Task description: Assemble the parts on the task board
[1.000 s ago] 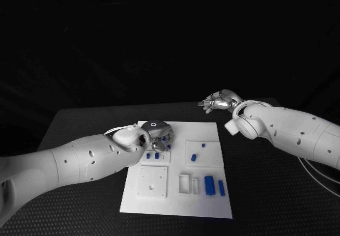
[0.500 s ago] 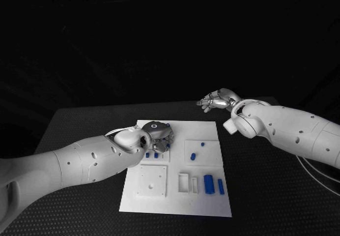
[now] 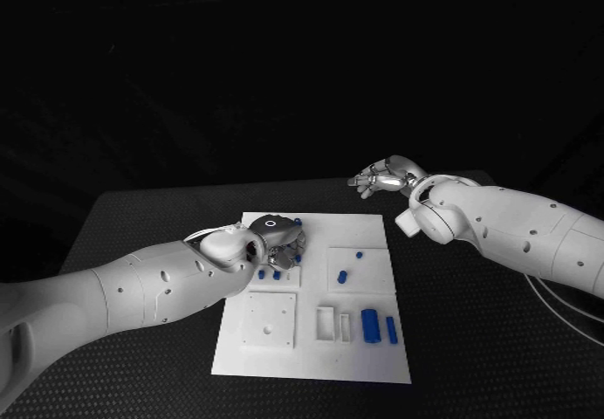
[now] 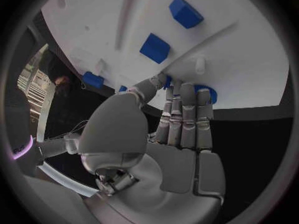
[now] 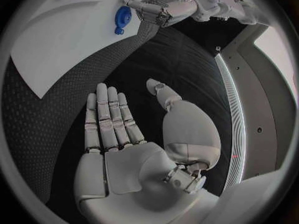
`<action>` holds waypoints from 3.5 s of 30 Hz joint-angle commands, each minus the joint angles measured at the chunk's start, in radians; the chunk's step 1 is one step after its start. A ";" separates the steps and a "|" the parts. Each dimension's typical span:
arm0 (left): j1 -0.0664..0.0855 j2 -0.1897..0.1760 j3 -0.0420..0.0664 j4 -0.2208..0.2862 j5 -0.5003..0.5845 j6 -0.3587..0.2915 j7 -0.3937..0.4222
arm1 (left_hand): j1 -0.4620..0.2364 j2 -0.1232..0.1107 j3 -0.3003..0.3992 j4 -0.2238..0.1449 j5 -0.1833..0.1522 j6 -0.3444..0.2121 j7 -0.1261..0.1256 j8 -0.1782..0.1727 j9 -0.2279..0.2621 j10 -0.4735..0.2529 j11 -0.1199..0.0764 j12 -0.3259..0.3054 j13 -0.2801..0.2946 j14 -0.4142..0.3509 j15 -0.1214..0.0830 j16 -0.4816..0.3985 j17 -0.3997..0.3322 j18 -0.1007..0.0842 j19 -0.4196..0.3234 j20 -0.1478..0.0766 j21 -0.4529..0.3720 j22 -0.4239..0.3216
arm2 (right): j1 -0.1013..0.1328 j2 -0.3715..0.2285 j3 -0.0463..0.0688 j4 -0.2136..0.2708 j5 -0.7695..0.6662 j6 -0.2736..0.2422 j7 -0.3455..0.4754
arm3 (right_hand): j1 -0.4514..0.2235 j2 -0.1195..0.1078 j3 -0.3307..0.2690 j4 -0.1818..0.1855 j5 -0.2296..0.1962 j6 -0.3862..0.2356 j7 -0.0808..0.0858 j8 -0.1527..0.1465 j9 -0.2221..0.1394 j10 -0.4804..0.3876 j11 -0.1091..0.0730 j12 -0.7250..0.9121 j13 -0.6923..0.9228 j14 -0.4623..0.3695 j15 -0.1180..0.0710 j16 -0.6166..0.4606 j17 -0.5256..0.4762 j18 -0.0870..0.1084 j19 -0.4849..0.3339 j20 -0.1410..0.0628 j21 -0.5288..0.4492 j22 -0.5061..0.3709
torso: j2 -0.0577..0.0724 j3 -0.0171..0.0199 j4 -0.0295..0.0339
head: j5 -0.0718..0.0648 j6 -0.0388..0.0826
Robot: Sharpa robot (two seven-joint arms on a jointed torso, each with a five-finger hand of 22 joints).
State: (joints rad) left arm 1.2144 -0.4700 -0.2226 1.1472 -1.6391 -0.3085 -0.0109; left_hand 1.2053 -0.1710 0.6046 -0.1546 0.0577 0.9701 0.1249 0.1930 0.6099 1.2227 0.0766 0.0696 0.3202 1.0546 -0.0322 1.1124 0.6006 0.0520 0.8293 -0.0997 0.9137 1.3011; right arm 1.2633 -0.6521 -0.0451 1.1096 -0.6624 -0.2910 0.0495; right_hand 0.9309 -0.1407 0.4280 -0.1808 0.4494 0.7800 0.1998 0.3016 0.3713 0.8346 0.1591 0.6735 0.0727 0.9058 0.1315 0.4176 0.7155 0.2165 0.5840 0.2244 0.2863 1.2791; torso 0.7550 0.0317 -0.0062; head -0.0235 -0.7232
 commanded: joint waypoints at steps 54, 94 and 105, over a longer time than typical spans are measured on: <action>-0.009 -0.024 0.035 0.044 0.079 -0.067 0.019 | 0.027 0.067 0.060 -0.043 0.002 0.110 -0.029 0.061 -0.011 0.122 -0.037 0.015 -0.005 0.080 -0.037 0.043 0.016 0.021 0.062 -0.061 0.023 0.021 | 0.000 0.003 0.000 -0.002 0.001 0.010 0.010 | -0.001 0.004 0.000 -0.008 0.004 -0.006 0.014 0.004 -0.001 -0.005 -0.003 0.005 -0.001 -0.007 -0.002 -0.005 0.002 0.009 0.002 0.006 -0.007 0.003 | -0.001 -0.0003 0.0002 | 0.002 0.002; 0.001 -0.191 0.086 0.109 0.171 0.071 0.009 | 0.019 0.067 0.064 -0.046 0.001 0.110 -0.028 0.060 -0.015 0.127 -0.038 0.009 -0.008 0.088 -0.039 0.046 0.017 0.018 0.061 -0.063 0.021 0.021 | 0.000 -0.013 0.000 0.004 0.001 0.010 0.007 | -0.002 0.004 0.000 -0.009 0.004 -0.006 0.014 0.005 -0.002 -0.006 -0.002 0.005 -0.001 -0.007 -0.002 -0.005 0.001 0.010 0.002 0.007 -0.009 0.005 | 0.000 0.0002 0.0007 | 0.007 -0.003; 0.000 -0.171 0.084 0.097 0.174 0.065 0.020 | 0.018 0.068 0.064 -0.046 0.001 0.110 -0.028 0.060 -0.015 0.127 -0.038 0.008 -0.008 0.089 -0.039 0.046 0.018 0.017 0.060 -0.063 0.020 0.021 | 0.000 -0.011 0.000 0.005 0.001 0.009 0.008 | -0.002 0.004 0.000 -0.009 0.004 -0.006 0.014 0.005 -0.002 -0.006 -0.002 0.005 -0.001 -0.007 -0.001 -0.005 0.001 0.010 0.002 0.007 -0.010 0.005 | 0.000 0.0005 -0.0012 | 0.007 -0.005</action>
State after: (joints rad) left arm 1.2139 -0.6426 -0.1387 1.2450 -1.4678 -0.2554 -0.0024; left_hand 1.2235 -0.1136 0.6637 -0.2005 0.0565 1.0734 0.0983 0.2494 0.5944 1.3429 0.0369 0.0764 0.3118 1.1385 -0.0727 1.1577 0.6170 0.0603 0.8902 -0.1173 0.9324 1.3075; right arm 1.2631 -0.6636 -0.0453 1.1127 -0.6612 -0.2905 0.0488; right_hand 0.9309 -0.1407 0.4281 -0.1863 0.4494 0.7800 0.1998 0.3016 0.3706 0.8346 0.1591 0.6735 0.0725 0.9068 0.1305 0.4176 0.7155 0.2165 0.5839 0.2244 0.2823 1.2831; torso 0.7549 0.0321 -0.0065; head -0.0161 -0.7273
